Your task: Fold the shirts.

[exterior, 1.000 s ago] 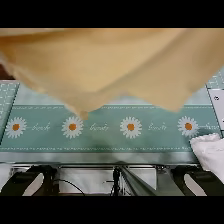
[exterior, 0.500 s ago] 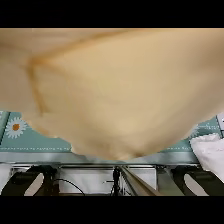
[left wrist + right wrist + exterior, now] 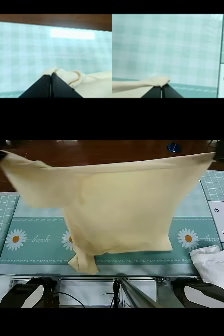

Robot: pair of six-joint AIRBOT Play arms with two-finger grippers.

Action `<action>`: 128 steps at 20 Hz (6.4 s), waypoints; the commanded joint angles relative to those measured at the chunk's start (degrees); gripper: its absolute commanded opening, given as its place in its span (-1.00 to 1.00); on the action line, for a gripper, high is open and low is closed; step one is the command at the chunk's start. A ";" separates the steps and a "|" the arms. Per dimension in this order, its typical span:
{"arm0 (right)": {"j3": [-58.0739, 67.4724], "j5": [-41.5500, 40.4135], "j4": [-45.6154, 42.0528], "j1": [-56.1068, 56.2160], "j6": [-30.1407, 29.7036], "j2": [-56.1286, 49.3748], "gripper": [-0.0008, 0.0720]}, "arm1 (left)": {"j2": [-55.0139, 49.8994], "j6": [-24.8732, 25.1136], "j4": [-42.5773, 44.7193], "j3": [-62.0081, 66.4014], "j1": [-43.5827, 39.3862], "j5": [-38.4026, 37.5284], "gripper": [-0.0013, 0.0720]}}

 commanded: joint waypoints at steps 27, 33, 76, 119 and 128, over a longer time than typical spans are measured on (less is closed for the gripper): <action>-0.90 -6.01 -3.02 -1.95 -0.15 -20.31 0.15 | -39.69 10.80 -11.91 2.75 -1.25 4.15 0.24; -2.14 9.01 4.85 -19.04 -2.10 -15.28 0.10 | -35.10 14.32 2.67 -0.61 12.98 -17.00 0.47; -45.94 6.75 31.19 -38.03 -11.56 -10.03 0.30 | -38.47 27.82 -23.91 -27.71 8.46 -2.01 -0.89; 10.29 -17.18 28.06 -16.76 1.90 26.73 -0.94 | 8.70 17.62 -16.79 23.96 9.75 2.12 -0.89; 12.02 15.61 13.22 -16.76 1.60 29.92 -0.94 | 15.23 1.40 -9.90 23.91 9.75 -18.78 -0.89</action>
